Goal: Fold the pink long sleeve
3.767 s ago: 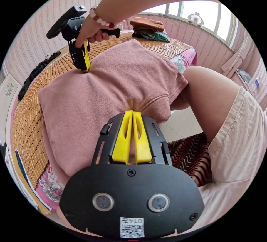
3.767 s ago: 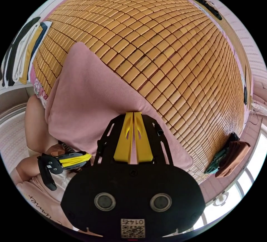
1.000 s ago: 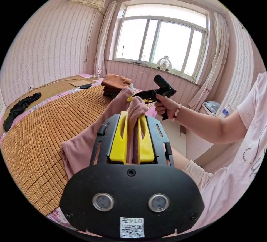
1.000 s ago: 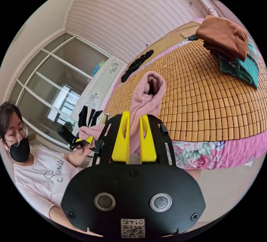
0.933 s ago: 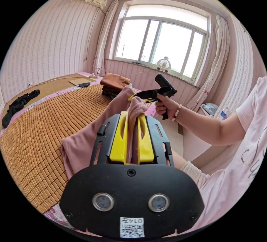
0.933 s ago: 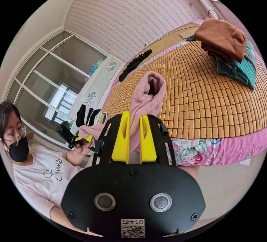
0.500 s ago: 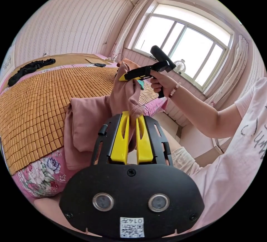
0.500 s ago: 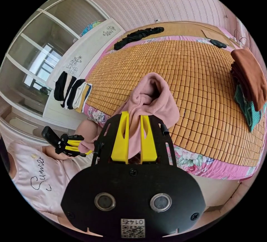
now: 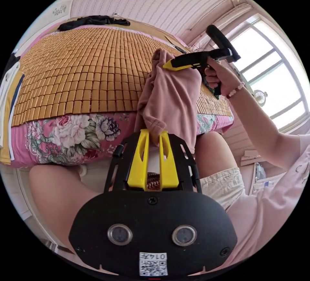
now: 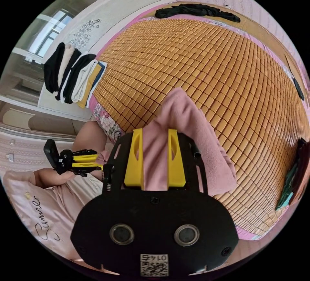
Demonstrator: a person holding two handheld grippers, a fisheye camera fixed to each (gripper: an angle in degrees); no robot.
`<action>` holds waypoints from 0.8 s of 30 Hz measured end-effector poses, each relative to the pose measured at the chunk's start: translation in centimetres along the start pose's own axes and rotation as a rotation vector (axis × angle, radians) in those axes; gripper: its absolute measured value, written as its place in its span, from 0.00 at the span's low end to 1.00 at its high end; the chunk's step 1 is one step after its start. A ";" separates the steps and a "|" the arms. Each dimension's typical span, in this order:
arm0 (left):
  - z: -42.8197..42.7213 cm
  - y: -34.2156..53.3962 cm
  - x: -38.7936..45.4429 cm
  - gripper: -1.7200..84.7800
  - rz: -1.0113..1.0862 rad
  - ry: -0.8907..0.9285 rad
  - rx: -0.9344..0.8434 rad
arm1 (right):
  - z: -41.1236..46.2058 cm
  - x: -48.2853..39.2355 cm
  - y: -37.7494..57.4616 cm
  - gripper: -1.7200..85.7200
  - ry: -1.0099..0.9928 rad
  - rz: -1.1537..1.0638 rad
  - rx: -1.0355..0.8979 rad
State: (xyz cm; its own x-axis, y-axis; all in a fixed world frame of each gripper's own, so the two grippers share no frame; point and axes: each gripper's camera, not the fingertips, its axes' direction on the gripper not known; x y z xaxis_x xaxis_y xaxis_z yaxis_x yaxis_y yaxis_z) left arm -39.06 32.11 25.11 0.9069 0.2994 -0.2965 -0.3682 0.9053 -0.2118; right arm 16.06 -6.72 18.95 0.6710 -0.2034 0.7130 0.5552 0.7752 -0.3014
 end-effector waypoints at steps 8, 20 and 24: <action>-2.0 -0.5 -1.4 0.09 0.045 -0.181 0.061 | -4.0 -3.4 -4.6 0.15 0.256 -0.122 0.076; 4.7 -3.0 -4.1 0.15 0.056 -0.055 -0.024 | 6.2 2.7 -17.5 0.15 0.183 -0.021 -0.277; 4.1 -3.2 -6.5 0.16 -0.013 0.036 -0.006 | 4.8 3.6 -19.5 0.16 0.065 -0.069 -0.234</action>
State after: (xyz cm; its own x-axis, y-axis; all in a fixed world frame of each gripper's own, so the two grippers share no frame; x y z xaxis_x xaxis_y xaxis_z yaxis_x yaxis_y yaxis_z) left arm -42.89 28.50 31.55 0.9037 0.2762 -0.3273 -0.3575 0.9073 -0.2213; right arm 5.30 -19.68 30.39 0.6536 -0.2952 0.6969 0.6944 0.6000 -0.3972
